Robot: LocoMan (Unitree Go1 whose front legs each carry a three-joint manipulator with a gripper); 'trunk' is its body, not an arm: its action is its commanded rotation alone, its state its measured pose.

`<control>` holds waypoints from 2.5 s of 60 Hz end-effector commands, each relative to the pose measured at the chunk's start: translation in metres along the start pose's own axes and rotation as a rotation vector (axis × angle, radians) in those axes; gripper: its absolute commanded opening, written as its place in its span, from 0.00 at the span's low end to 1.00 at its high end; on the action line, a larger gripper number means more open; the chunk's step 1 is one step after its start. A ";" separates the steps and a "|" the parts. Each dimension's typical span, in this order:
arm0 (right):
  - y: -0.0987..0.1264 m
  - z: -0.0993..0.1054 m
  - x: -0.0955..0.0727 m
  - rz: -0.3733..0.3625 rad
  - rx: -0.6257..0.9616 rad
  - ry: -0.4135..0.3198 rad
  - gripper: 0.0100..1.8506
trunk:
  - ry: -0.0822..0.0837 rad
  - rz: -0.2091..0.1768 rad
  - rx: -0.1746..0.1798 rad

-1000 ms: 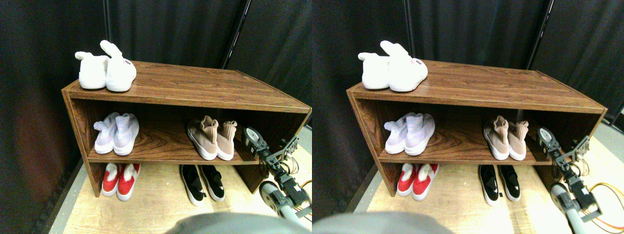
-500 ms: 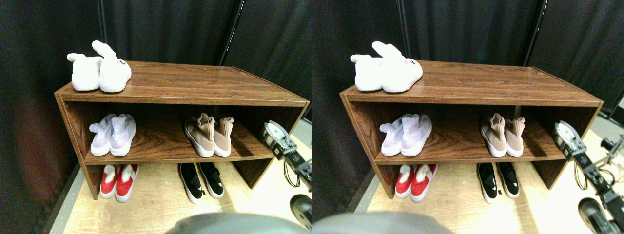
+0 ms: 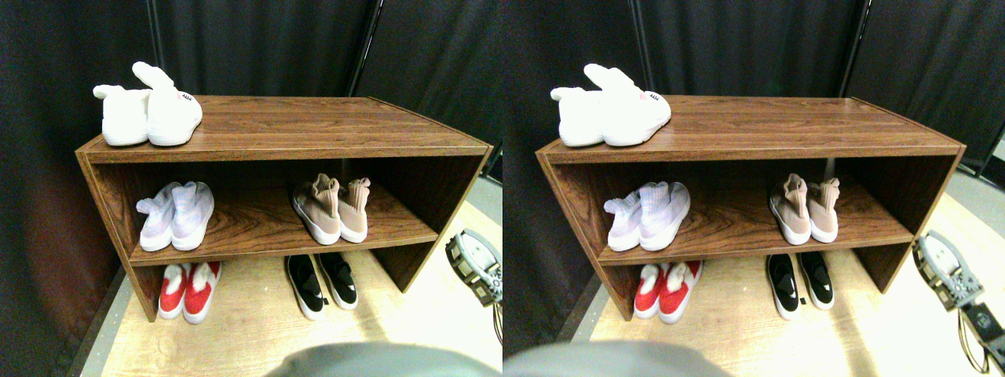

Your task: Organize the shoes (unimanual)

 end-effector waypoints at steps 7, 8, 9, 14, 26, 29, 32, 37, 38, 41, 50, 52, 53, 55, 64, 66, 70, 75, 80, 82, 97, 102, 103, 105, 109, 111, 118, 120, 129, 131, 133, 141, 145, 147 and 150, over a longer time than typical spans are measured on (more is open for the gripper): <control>-0.002 -0.010 -0.009 0.044 0.096 0.038 0.03 | 0.030 0.003 -0.012; -0.003 -0.011 -0.010 0.045 0.097 0.035 0.03 | 0.034 0.004 -0.012; -0.005 -0.013 -0.012 0.046 0.099 0.030 0.03 | 0.034 0.004 -0.012; -0.009 -0.021 -0.015 0.022 0.114 0.023 0.03 | 0.047 0.006 -0.014; -0.029 -0.047 -0.014 -0.095 0.224 0.071 0.03 | 0.058 0.018 -0.026; -0.036 -0.054 -0.013 -0.134 0.230 0.076 0.03 | 0.060 0.021 -0.029; -0.045 -0.059 -0.012 -0.152 0.237 0.078 0.03 | 0.060 0.023 -0.031; -0.063 -0.068 -0.008 -0.219 0.263 0.074 0.03 | 0.064 0.030 -0.035; -0.063 -0.068 -0.008 -0.219 0.263 0.074 0.03 | 0.064 0.030 -0.035; -0.074 -0.072 -0.005 -0.265 0.282 0.045 0.03 | 0.065 0.032 -0.037; -0.100 -0.077 0.008 -0.312 0.306 0.046 0.03 | 0.068 0.040 -0.041; -0.105 -0.078 0.012 -0.318 0.304 0.043 0.03 | 0.069 0.041 -0.042; -0.108 -0.078 0.014 -0.323 0.311 0.042 0.03 | 0.069 0.041 -0.042; -0.112 -0.078 0.016 -0.330 0.325 0.039 0.03 | 0.071 0.042 -0.042; -0.124 -0.077 0.029 -0.386 0.321 -0.003 0.03 | 0.068 0.048 -0.044; -0.127 -0.077 0.031 -0.395 0.325 -0.012 0.03 | 0.068 0.048 -0.044; -0.133 -0.077 0.038 -0.413 0.328 -0.015 0.03 | 0.069 0.049 -0.045; -0.139 -0.076 0.045 -0.419 0.326 -0.017 0.03 | 0.066 0.052 -0.046; -0.145 -0.074 0.053 -0.428 0.318 -0.026 0.03 | 0.066 0.052 -0.047; -0.145 -0.073 0.053 -0.436 0.317 -0.034 0.03 | 0.066 0.052 -0.047; -0.156 -0.074 0.071 -0.543 0.302 -0.085 0.03 | 0.069 0.063 -0.058; -0.161 -0.075 0.077 -0.547 0.307 -0.076 0.03 | 0.069 0.067 -0.060; -0.161 -0.075 0.077 -0.547 0.306 -0.075 0.03 | 0.069 0.067 -0.060; -0.161 -0.075 0.078 -0.548 0.301 -0.076 0.03 | 0.070 0.069 -0.061; -0.163 -0.076 0.082 -0.550 0.289 -0.083 0.03 | 0.067 0.071 -0.061; -0.164 -0.076 0.083 -0.549 0.285 -0.083 0.03 | 0.067 0.073 -0.062; -0.169 -0.078 0.089 -0.568 0.305 -0.093 0.03 | 0.068 0.080 -0.066; -0.171 -0.078 0.091 -0.574 0.307 -0.092 0.03 | 0.068 0.082 -0.067; -0.181 -0.081 0.095 -0.590 0.317 -0.093 0.03 | 0.070 0.091 -0.073; -0.184 -0.082 0.097 -0.600 0.307 -0.088 0.03 | 0.071 0.093 -0.074; -0.184 -0.082 0.097 -0.608 0.308 -0.086 0.03 | 0.074 0.094 -0.075; -0.187 -0.086 0.099 -0.611 0.313 -0.070 0.03 | 0.077 0.095 -0.076; -0.187 -0.090 0.099 -0.596 0.306 -0.053 0.03 | 0.078 0.098 -0.079; -0.186 -0.092 0.099 -0.592 0.308 -0.044 0.03 | 0.079 0.101 -0.081; -0.186 -0.095 0.100 -0.602 0.318 -0.036 0.03 | 0.080 0.104 -0.083</control>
